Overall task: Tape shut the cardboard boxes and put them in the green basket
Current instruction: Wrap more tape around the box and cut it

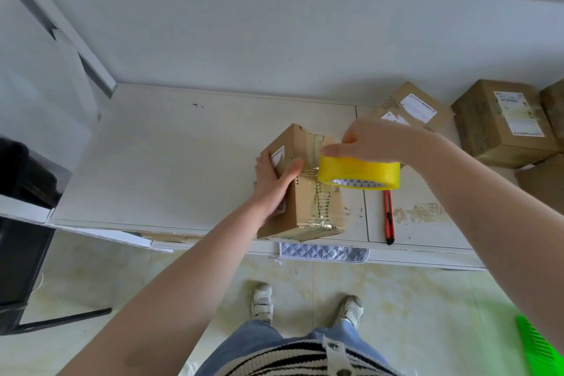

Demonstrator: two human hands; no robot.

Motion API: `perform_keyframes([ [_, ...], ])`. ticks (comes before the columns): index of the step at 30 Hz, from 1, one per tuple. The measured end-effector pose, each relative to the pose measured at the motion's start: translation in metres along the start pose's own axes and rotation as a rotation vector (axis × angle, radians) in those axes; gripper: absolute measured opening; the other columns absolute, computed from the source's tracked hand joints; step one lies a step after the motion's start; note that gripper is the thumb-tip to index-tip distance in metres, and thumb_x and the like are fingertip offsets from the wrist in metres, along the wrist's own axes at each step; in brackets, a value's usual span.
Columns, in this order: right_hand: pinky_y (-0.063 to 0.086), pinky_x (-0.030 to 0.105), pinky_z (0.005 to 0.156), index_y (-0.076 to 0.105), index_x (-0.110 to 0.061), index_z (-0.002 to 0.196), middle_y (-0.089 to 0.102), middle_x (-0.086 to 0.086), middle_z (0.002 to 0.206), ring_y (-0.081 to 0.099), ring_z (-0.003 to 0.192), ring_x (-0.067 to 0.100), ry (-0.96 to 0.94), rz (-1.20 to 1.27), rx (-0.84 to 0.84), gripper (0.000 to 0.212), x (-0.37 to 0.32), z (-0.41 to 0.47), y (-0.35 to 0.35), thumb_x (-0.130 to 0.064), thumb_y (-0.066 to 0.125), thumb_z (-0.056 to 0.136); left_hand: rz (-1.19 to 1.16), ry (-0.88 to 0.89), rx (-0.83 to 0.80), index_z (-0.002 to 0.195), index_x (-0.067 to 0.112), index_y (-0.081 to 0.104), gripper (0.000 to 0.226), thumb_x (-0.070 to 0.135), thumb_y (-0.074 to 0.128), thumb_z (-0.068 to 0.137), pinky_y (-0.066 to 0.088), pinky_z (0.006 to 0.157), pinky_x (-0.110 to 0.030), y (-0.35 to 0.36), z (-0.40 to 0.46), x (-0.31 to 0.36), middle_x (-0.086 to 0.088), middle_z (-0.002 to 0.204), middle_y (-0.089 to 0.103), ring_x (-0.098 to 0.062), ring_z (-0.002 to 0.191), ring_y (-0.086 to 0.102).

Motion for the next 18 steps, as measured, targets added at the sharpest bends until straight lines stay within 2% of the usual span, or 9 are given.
perform_keyframes([
  [2, 0.02, 0.028, 0.049, 0.025, -0.019, 0.055, 0.021, -0.005, 0.049, 0.02, 0.043, 0.014, -0.048, 0.08, 0.043, 0.064, 0.0, -0.002, 0.001, -0.072, 0.049, 0.081, -0.054, -0.03, 0.013, 0.156, 0.029, -0.008, 0.126, 0.083, 0.06, 0.064, 0.01, 0.121, -0.052, -0.01, -0.001, -0.002, 0.003, 0.165, -0.003, -0.02, 0.152, 0.003],
  [4, 0.022, 0.028, 0.049, 0.027, -0.019, 0.055, 0.025, -0.004, 0.05, 0.025, 0.045, 0.015, -0.054, 0.1, 0.107, 0.062, -0.004, -0.003, 0.002, -0.071, 0.049, 0.082, 0.016, 0.016, 0.088, 0.157, 0.02, -0.003, 0.107, 0.063, 0.062, 0.083, 0.011, 0.122, -0.049, -0.019, 0.001, 0.003, -0.003, 0.165, 0.002, -0.022, 0.151, 0.006],
  [6, 0.025, 0.028, 0.05, 0.031, -0.018, 0.055, 0.03, -0.003, 0.049, 0.031, 0.045, 0.016, -0.023, 0.122, 0.175, 0.062, -0.008, -0.002, 0.002, -0.07, 0.049, 0.084, -0.032, 0.019, 0.11, 0.155, 0.014, 0.016, 0.079, 0.045, 0.056, 0.095, 0.022, 0.118, -0.049, -0.018, 0.001, 0.006, -0.009, 0.159, 0.027, -0.028, 0.147, 0.025],
  [8, 0.026, 0.027, 0.049, 0.034, -0.018, 0.055, 0.032, -0.004, 0.048, 0.034, 0.044, 0.016, 0.004, 0.124, 0.215, 0.062, -0.012, -0.003, 0.002, -0.07, 0.05, 0.084, -0.171, -0.015, 0.079, 0.146, 0.015, 0.032, 0.056, 0.039, 0.051, 0.099, 0.033, 0.113, -0.049, -0.009, -0.002, 0.007, -0.01, 0.143, 0.045, -0.029, 0.135, 0.042],
  [9, 0.027, 0.027, 0.049, 0.034, -0.018, 0.055, 0.032, -0.004, 0.047, 0.034, 0.044, 0.016, 0.011, 0.11, 0.225, 0.062, -0.014, -0.003, 0.003, -0.07, 0.05, 0.084, -0.2, -0.017, 0.08, 0.145, 0.017, 0.032, 0.057, 0.044, 0.05, 0.099, 0.033, 0.113, -0.049, -0.006, -0.004, 0.008, -0.009, 0.142, 0.044, -0.027, 0.134, 0.042],
  [11, 0.027, 0.027, 0.049, 0.032, -0.018, 0.055, 0.031, -0.003, 0.048, 0.033, 0.044, 0.016, 0.007, 0.083, 0.235, 0.063, -0.018, -0.002, 0.001, -0.071, 0.049, 0.084, -0.172, 0.001, 0.081, 0.146, 0.017, 0.027, 0.073, 0.059, 0.049, 0.09, 0.03, 0.115, -0.049, -0.002, -0.007, 0.011, -0.008, 0.145, 0.038, -0.025, 0.138, 0.036],
  [12, 0.025, 0.027, 0.049, 0.031, -0.018, 0.055, 0.03, -0.003, 0.048, 0.031, 0.044, 0.016, -0.01, 0.084, 0.228, 0.064, -0.021, -0.002, 0.0, -0.071, 0.05, 0.084, -0.148, 0.023, 0.086, 0.147, 0.016, 0.026, 0.075, 0.059, 0.05, 0.09, 0.03, 0.115, -0.049, -0.002, -0.006, 0.011, -0.009, 0.146, 0.038, -0.026, 0.139, 0.035],
  [15, 0.019, 0.028, 0.049, 0.026, -0.018, 0.055, 0.022, -0.003, 0.051, 0.022, 0.045, 0.015, -0.089, 0.133, 0.149, 0.066, -0.026, -0.002, -0.003, -0.071, 0.056, 0.08, -0.098, 0.051, 0.105, 0.143, 0.014, 0.035, 0.054, 0.043, 0.047, 0.1, 0.035, 0.111, -0.048, -0.011, -0.008, 0.008, -0.01, 0.141, 0.048, -0.027, 0.13, 0.047],
  [18, 0.026, 0.027, 0.049, 0.039, -0.015, 0.058, 0.036, -0.005, 0.051, 0.036, 0.046, 0.014, -0.047, 0.005, 0.123, 0.067, -0.016, 0.0, -0.003, -0.077, 0.058, 0.072, -0.047, 0.032, 0.102, 0.144, 0.012, 0.04, 0.055, 0.046, 0.041, 0.101, 0.031, 0.107, -0.031, -0.026, -0.008, -0.001, 0.009, 0.138, 0.044, -0.017, 0.131, 0.044],
])
Point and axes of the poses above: each hand's wrist, its own z-axis towards the middle knuckle, its own y-axis out of the palm, x = y × z, the point moved 8 cm from there along z, towards the middle knuckle
